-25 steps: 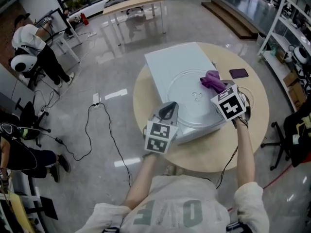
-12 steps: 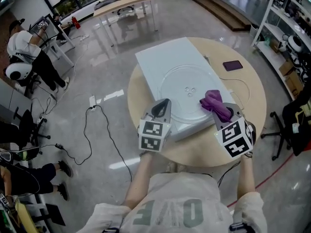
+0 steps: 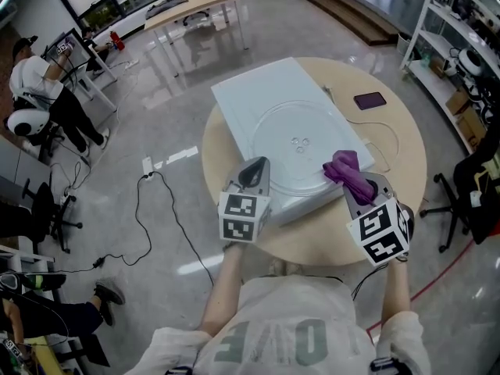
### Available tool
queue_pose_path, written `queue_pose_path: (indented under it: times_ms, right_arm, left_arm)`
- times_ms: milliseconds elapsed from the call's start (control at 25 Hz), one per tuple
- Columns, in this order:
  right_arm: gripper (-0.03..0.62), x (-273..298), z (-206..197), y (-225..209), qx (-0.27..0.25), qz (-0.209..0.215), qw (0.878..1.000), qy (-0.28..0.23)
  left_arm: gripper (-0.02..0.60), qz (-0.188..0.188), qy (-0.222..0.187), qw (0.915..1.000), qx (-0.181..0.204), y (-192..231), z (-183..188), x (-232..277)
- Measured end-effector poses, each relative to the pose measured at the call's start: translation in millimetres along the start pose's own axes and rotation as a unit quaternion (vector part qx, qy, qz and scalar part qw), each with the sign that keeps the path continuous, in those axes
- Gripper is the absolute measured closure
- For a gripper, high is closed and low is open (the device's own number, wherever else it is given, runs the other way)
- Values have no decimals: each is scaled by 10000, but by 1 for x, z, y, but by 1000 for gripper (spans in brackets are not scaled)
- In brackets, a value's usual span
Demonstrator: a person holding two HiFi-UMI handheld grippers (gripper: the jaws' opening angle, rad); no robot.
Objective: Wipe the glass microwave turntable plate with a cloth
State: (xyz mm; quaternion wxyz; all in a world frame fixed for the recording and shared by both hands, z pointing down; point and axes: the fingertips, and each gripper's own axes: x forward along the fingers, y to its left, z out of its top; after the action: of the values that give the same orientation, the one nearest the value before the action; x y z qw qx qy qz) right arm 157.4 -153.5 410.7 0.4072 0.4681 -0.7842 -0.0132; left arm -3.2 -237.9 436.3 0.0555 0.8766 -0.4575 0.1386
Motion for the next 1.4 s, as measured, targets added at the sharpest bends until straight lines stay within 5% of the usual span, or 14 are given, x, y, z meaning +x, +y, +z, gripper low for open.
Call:
queue_pose_path:
  times_ms: [280, 560, 1000, 1400]
  right_arm:
    - [546, 30, 48, -57, 17, -398, 9979, -506]
    - [546, 123, 80, -113, -102, -587, 9979, -233]
    - [546, 132, 66, -103, -254, -484, 9985, 19]
    - [545, 63, 25, -66, -247, -467, 9986, 31]
  left_arm:
    - [586, 21, -11, 10000, 1, 2, 0, 1]
    - [586, 22, -16, 10000, 5, -1, -1, 3]
    - [586, 31, -8, 10000, 2, -1, -2, 1]
    - [586, 72, -38, 10000, -2, 1, 0, 0]
